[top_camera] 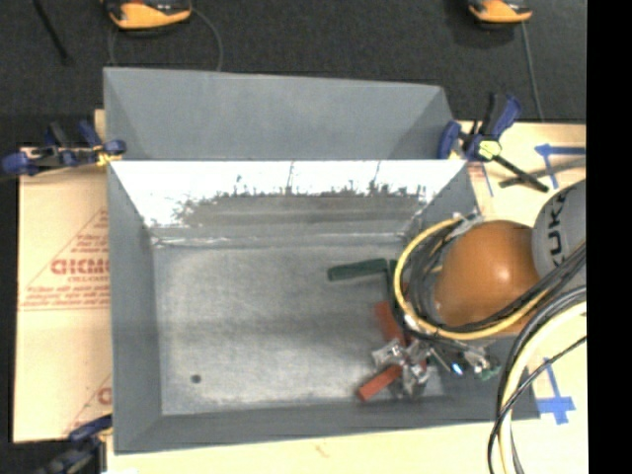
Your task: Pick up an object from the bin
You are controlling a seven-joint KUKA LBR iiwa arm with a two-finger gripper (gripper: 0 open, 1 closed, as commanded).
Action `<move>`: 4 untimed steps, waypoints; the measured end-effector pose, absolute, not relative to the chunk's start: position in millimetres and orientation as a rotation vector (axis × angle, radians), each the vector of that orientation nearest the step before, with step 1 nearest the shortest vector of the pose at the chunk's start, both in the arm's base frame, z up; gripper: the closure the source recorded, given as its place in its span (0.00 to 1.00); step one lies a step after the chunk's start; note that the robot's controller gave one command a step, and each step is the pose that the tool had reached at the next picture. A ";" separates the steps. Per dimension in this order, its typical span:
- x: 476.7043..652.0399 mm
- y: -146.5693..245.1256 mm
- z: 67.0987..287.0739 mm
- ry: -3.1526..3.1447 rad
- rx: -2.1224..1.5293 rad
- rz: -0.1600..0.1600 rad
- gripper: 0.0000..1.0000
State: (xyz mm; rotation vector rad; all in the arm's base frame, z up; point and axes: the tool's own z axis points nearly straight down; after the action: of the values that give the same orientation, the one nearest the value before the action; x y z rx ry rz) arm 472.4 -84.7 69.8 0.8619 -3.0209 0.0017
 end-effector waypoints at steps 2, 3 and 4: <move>482.2 -87.6 219.4 -3.042 0.798 -0.001 0.00; 518.6 -124.6 120.5 -3.080 0.614 -0.002 0.00; 533.0 -109.7 72.3 -3.137 0.274 0.002 0.00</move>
Offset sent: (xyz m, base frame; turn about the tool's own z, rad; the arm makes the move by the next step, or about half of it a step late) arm 0.0088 -0.0026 0.1493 0.0366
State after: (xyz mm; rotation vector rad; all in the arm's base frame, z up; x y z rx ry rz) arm 533.0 -109.7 72.3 0.2741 -3.1373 0.0021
